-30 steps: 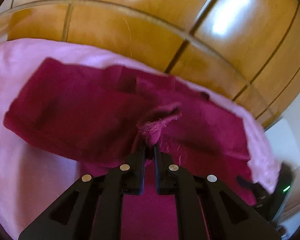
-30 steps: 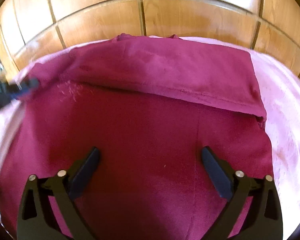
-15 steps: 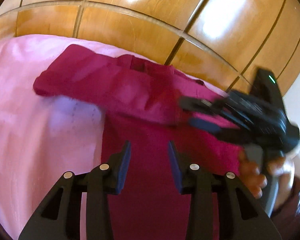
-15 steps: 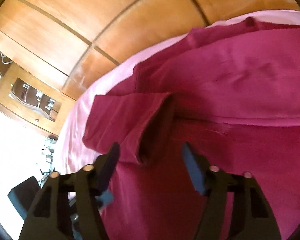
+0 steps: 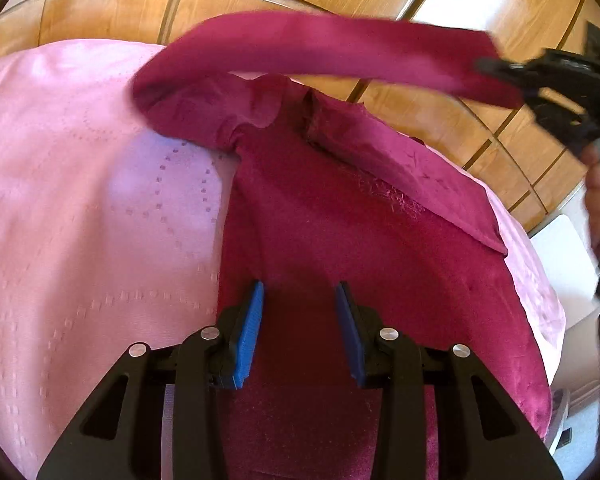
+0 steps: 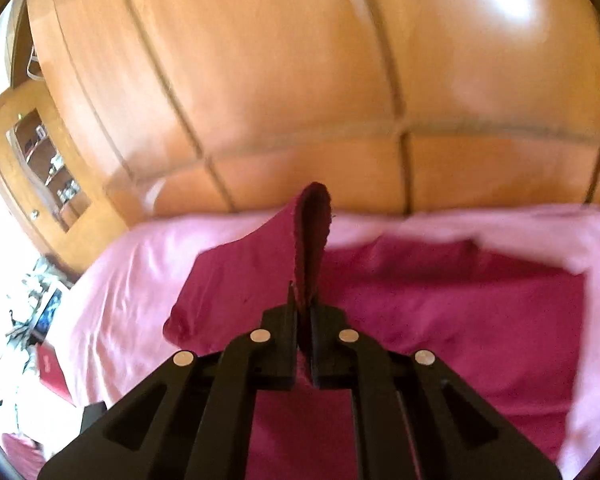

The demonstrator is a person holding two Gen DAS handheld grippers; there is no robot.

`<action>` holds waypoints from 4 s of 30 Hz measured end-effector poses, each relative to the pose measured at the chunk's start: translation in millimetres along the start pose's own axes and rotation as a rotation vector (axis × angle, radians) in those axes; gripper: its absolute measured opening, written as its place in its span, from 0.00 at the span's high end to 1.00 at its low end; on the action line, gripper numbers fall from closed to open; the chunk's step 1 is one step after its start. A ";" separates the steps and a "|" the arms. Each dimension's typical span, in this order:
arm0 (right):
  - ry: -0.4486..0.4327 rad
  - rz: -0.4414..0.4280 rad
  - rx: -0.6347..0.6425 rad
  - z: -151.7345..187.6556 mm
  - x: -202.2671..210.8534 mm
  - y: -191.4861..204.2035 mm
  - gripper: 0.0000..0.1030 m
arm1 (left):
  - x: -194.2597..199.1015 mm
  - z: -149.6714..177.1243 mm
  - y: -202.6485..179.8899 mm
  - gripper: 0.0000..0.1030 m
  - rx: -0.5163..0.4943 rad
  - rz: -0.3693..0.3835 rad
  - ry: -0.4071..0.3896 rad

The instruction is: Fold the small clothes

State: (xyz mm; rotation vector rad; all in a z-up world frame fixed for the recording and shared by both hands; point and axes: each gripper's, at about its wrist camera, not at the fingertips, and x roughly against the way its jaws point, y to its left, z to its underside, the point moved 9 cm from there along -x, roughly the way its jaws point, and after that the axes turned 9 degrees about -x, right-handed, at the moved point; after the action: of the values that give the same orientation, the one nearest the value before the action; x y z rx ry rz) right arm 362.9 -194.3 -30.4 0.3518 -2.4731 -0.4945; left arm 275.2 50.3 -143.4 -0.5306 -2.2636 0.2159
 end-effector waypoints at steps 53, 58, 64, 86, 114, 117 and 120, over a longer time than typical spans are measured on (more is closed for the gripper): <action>0.065 0.419 -0.062 65.3 -49.8 -233.8 0.45 | -120.3 -134.5 1.4 0.64 -0.170 -0.215 0.012; 0.062 0.449 -0.022 61.8 -28.3 -215.1 0.29 | -93.8 -134.4 -8.4 0.64 -0.151 -0.231 -0.001; 0.082 0.399 0.045 94.3 -2.2 -181.7 0.27 | -67.8 -104.6 -28.7 0.56 -0.212 -0.187 -0.003; 0.130 0.426 0.009 155.1 41.1 -180.9 0.13 | 14.6 -53.8 -42.6 0.55 -0.223 -0.300 -0.050; 0.290 0.411 -0.052 272.7 157.4 -200.9 0.12 | 78.2 55.2 -17.1 0.55 -0.250 -0.242 0.053; 0.318 0.384 -0.056 291.4 169.5 -197.1 0.22 | 82.4 80.5 -12.3 0.55 -0.237 -0.180 0.123; 0.339 0.348 -0.062 307.9 179.0 -188.4 0.38 | 89.5 103.9 -12.6 0.55 -0.224 -0.132 0.163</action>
State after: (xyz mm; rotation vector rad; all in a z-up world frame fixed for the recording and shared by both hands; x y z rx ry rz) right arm 63.9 -344.1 -254.9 -0.0241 -2.1225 -0.3324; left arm 140.9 79.6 -150.3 -0.4933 -2.1646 -0.1447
